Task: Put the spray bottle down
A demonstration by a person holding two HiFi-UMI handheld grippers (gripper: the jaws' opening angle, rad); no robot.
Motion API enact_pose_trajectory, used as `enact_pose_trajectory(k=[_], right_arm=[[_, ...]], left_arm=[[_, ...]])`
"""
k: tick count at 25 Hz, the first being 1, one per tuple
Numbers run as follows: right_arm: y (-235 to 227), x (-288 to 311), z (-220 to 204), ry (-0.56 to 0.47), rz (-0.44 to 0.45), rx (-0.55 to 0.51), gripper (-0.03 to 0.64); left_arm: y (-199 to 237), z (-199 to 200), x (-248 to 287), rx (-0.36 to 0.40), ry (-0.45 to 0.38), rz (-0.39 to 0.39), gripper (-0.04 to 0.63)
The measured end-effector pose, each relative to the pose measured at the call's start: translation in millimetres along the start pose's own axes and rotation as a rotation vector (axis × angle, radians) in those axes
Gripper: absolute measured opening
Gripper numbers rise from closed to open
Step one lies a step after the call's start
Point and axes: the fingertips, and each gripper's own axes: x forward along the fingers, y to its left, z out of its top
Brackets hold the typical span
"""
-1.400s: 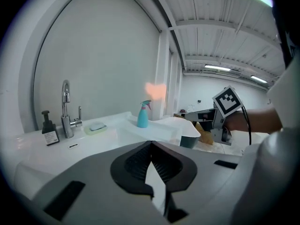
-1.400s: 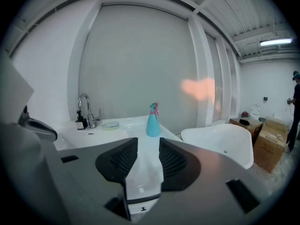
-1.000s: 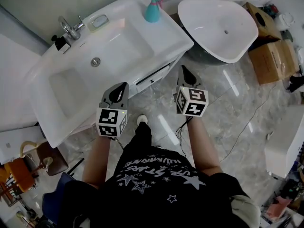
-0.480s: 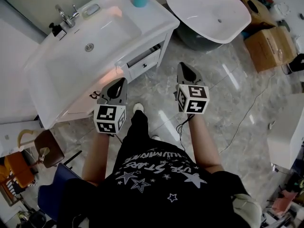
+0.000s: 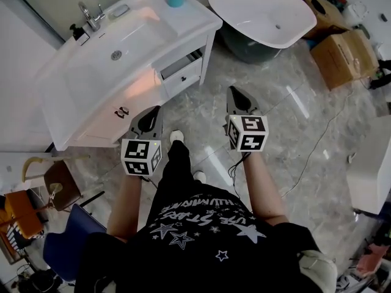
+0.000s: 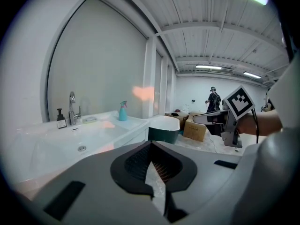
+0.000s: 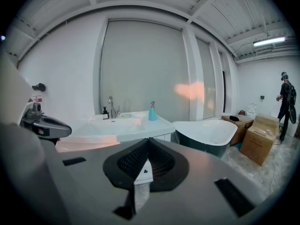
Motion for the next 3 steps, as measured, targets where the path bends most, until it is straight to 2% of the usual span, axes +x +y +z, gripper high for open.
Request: enact_pose_trajectory(k=[3], right_arm=[[6,-24,-14,0.016,0.011,-0.020,0.011]], left_arm=[[-16,-11,-20,-0.003,0.008,-0.002,0.015]])
